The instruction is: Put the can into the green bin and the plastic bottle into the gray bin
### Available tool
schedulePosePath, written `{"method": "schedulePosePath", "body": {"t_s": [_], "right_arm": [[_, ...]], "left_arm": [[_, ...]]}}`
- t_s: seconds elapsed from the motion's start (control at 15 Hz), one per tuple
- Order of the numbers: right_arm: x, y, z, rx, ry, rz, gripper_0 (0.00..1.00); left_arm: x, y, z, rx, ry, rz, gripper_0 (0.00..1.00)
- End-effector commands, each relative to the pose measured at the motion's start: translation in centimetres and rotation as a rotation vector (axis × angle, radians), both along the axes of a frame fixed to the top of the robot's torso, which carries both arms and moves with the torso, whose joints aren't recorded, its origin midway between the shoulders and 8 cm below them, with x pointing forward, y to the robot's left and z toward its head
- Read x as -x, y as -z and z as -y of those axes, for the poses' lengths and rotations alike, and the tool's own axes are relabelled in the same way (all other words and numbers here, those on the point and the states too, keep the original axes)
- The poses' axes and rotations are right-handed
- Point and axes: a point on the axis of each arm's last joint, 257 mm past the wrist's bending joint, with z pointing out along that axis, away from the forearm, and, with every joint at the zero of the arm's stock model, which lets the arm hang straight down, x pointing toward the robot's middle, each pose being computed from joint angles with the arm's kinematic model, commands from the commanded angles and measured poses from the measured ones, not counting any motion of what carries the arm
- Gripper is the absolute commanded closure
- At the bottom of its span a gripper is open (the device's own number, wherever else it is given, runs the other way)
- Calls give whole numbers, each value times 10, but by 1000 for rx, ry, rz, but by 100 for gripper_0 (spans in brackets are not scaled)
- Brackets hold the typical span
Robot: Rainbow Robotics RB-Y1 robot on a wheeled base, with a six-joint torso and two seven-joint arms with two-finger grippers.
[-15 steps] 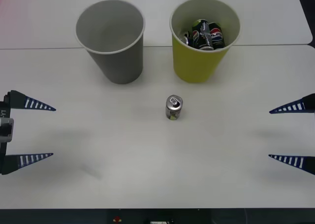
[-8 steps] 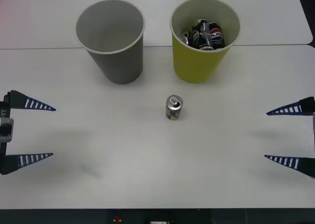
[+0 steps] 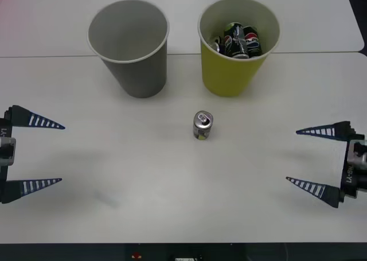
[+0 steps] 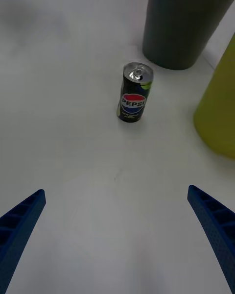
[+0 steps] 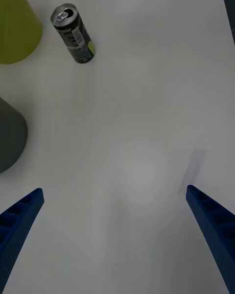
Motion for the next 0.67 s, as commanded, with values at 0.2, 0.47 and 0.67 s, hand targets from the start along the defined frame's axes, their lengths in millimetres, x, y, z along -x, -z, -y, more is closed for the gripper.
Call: {"method": "schedulePosePath", "body": {"t_s": [0.2, 0.47, 0.67], "right_arm": [[-8, 11, -8, -91, 42, 21, 0], [-18, 18, -21, -194, 74, -2, 0], [-25, 24, -28, -250, 86, -14, 0]], "left_arm": [[0, 0, 0, 0, 0, 0, 0], [0, 0, 0, 0, 0, 0, 0], [0, 0, 0, 0, 0, 0, 0]]}}
